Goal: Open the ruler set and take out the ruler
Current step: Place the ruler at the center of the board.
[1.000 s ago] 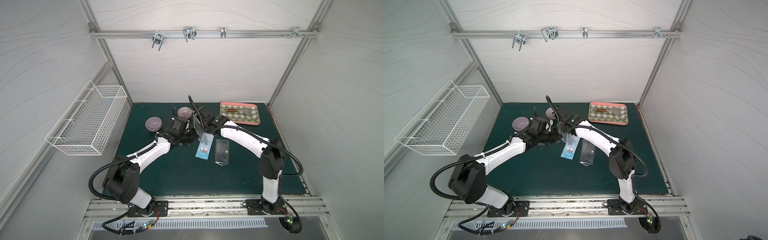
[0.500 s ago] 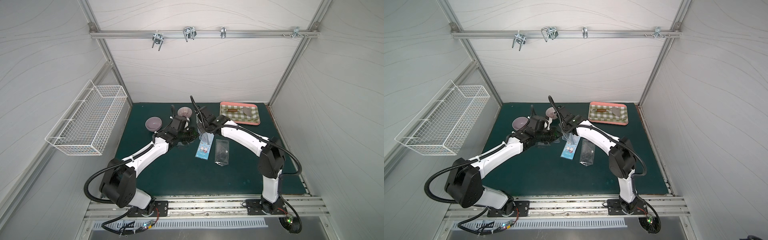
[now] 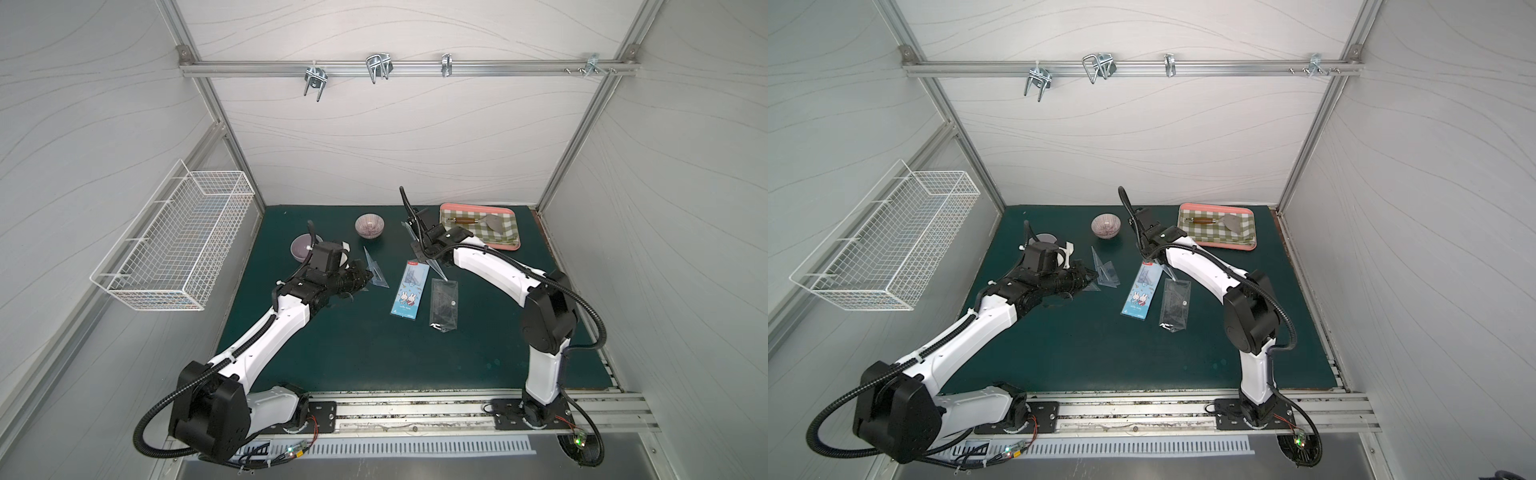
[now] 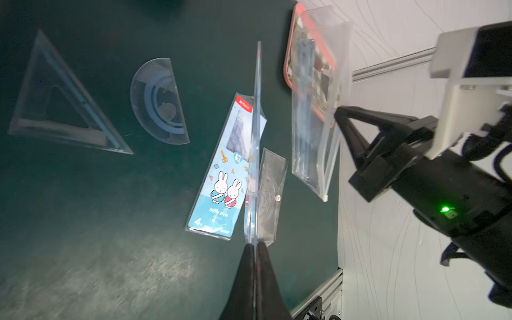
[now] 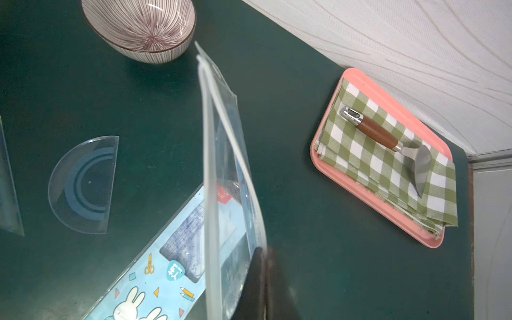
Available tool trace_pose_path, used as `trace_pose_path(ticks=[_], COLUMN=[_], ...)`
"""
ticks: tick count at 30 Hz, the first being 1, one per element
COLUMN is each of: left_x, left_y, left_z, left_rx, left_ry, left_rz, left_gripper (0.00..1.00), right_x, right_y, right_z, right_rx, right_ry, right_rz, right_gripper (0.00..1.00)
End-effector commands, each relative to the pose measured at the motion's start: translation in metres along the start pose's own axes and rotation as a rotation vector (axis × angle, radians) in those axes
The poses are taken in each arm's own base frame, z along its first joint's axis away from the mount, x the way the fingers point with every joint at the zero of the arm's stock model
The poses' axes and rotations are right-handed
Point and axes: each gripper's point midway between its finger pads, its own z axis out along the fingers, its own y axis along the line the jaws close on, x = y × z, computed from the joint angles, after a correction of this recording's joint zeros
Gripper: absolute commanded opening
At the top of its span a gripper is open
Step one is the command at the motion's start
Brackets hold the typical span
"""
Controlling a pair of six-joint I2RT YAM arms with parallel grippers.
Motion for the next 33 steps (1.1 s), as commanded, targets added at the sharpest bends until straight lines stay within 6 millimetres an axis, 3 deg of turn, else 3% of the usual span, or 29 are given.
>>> trace_pose_path(ticks=[1, 12, 20, 31, 33], left_x=[-0.004, -0.009, -0.022, -0.011, -0.010], left_y=[0.023, 0.115, 0.144, 0.178, 0.180], left_z=[-0.002, 0.010, 0.014, 0.026, 0.025], left_rx=[-0.045, -0.096, -0.059, -0.100, -0.112], left_ry=[-0.044, -0.062, -0.080, -0.009, -0.008], left_rz=[-0.020, -0.284, -0.349, -0.418, -0.421], left_gripper=[0.00, 0.00, 0.00, 0.00, 0.04], right_x=[-0.019, -0.020, -0.020, -0.022, -0.023], right_y=[-0.015, -0.019, -0.020, -0.020, -0.020], right_z=[-0.026, -0.034, -0.033, -0.034, -0.035], right_rx=[0.019, 0.019, 0.016, 0.016, 0.015], right_ry=[-0.076, -0.091, -0.090, -0.094, -0.096], right_rz=[0.018, 0.014, 0.015, 0.012, 0.012], right_gripper=[0.00, 0.00, 0.00, 0.00, 0.00])
